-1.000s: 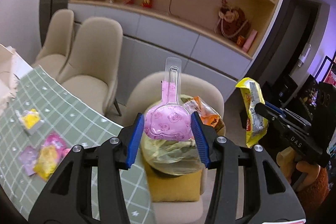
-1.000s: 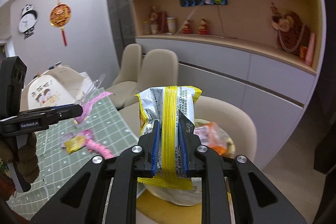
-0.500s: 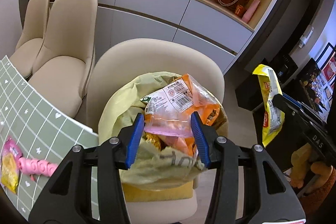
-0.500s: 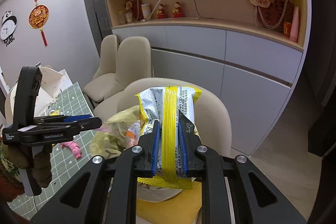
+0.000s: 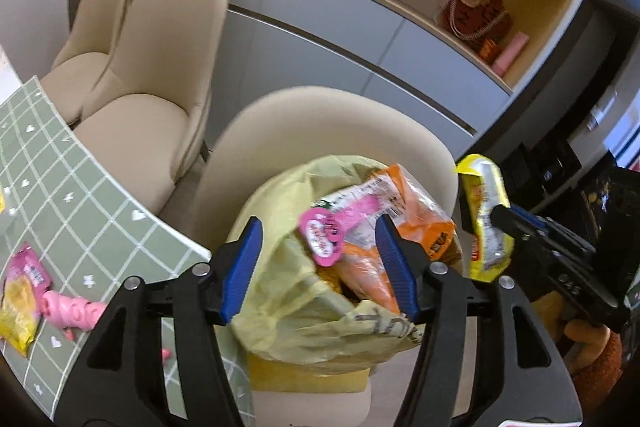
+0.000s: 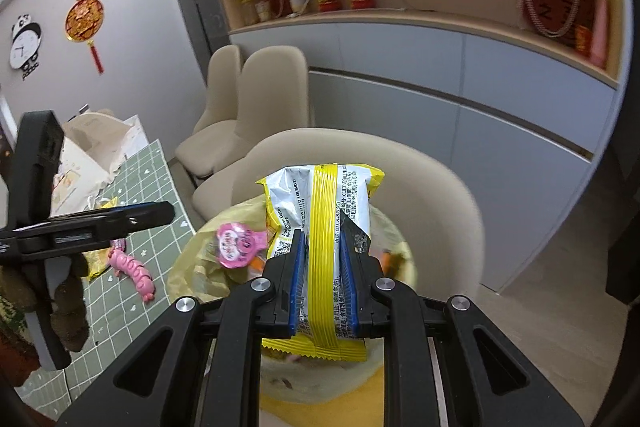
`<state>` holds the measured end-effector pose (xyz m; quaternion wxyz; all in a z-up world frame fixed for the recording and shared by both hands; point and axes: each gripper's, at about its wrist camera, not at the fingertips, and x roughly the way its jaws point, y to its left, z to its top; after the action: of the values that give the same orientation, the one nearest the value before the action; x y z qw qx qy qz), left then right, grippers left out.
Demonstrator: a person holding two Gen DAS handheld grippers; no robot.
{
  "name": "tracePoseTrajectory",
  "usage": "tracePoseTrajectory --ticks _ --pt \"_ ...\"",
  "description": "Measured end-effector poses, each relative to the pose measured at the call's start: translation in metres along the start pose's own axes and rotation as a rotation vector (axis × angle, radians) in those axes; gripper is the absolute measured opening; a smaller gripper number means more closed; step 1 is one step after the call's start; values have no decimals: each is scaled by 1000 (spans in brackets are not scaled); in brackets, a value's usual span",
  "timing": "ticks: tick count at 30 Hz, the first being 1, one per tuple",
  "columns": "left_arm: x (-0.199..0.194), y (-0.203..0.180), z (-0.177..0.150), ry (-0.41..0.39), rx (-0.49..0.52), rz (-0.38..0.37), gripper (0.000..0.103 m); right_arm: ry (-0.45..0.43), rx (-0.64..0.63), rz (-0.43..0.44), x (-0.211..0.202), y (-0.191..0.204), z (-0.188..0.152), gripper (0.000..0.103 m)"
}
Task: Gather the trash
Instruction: 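Carry the spoon candy and wrapper to the yellow bag and open both grippers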
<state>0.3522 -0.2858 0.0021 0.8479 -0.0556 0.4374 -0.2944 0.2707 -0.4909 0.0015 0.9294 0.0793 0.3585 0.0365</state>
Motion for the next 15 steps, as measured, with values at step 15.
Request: tracePoseTrajectory --ticks 15 --pt "-63 104 -55 1 -199 156 56 320 -108 30 121 49 -12 18"
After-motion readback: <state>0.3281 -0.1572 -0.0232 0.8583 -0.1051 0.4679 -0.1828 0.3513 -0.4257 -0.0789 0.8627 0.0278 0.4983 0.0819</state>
